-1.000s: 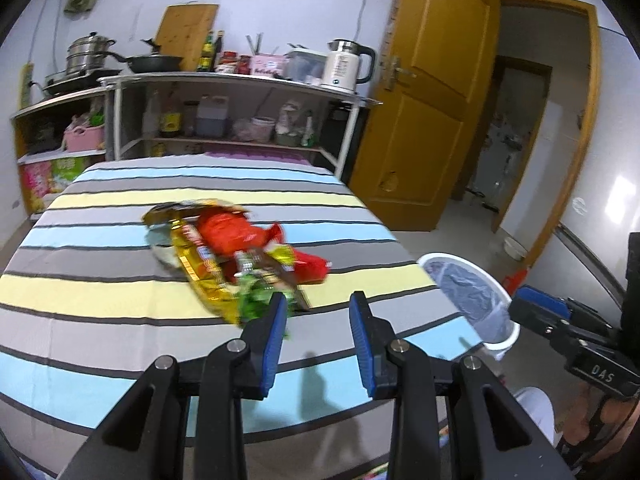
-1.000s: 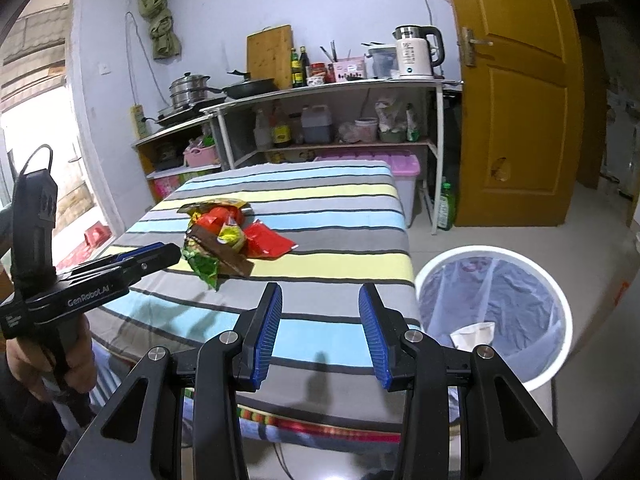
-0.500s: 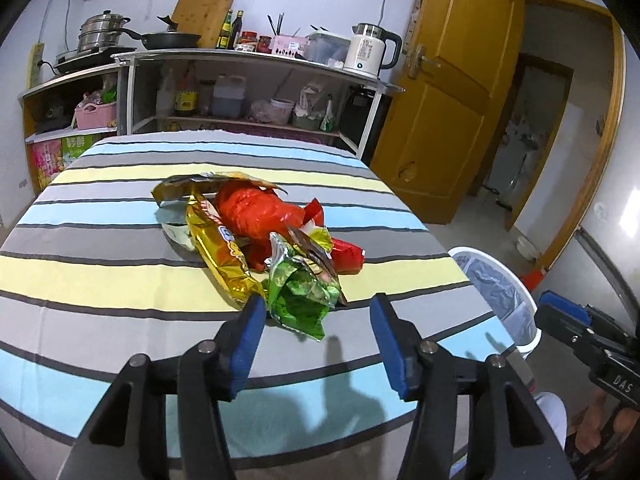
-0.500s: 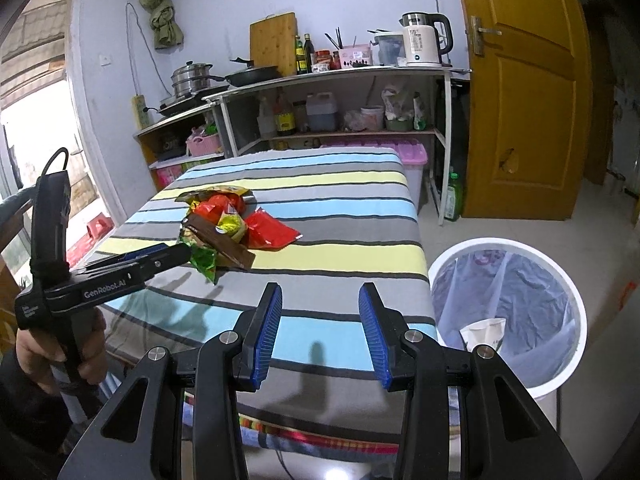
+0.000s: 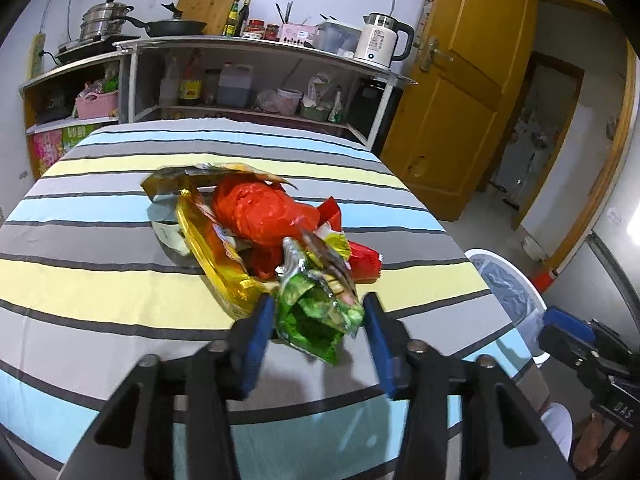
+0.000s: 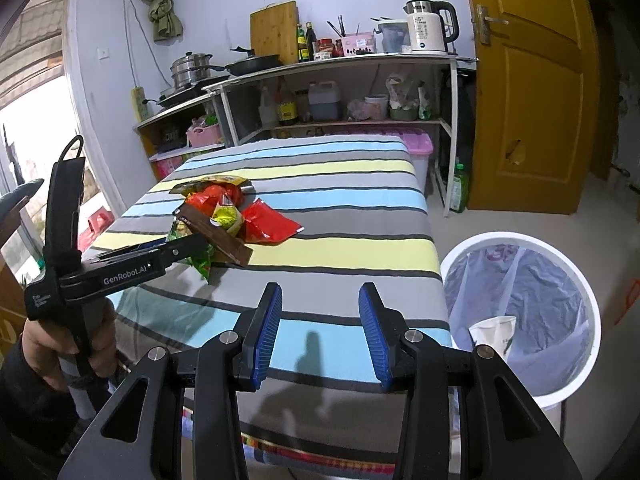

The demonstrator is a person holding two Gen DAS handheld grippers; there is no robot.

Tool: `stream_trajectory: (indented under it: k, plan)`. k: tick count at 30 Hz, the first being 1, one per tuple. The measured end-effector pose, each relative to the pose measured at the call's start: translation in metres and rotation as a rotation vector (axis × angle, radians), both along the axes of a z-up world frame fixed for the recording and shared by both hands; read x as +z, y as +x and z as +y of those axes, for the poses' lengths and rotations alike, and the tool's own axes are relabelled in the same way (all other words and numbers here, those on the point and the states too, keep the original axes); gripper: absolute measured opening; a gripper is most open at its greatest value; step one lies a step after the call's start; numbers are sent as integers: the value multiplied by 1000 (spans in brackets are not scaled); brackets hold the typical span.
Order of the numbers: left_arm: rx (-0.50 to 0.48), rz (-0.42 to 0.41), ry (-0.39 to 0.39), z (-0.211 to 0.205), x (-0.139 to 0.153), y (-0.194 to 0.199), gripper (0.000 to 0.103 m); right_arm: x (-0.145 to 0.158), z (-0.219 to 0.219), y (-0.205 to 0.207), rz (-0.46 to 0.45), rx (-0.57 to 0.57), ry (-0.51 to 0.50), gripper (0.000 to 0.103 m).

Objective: Collect trash
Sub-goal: 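Grasp the green snack bag with the left tool and lift it, then grasp the yellow snack packet with the right tool while the left tool holds the green bag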

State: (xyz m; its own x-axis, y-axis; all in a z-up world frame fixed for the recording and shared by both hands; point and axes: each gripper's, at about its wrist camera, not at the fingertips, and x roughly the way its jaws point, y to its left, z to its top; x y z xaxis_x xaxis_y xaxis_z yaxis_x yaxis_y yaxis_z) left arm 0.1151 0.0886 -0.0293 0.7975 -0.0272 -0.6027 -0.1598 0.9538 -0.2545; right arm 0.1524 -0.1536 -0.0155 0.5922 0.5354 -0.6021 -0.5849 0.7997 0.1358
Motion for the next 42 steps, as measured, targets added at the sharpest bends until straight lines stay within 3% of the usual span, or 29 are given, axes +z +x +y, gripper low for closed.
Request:
stream_trajectory:
  k: [11, 25, 32, 42]
  plan:
    - [0, -44, -13, 12, 11, -23, 43, -2, 25, 6, 5, 48, -20, 41]
    - [85, -78, -26, 51, 18, -56, 43, -14, 112, 11, -17, 270, -111, 41]
    - [87, -82, -41, 60, 15, -62, 43, -29, 138, 24, 2, 323, -163, 41]
    - [78, -77, -58, 62, 10, -56, 43, -34, 139, 63, 221, 221, -29, 41]
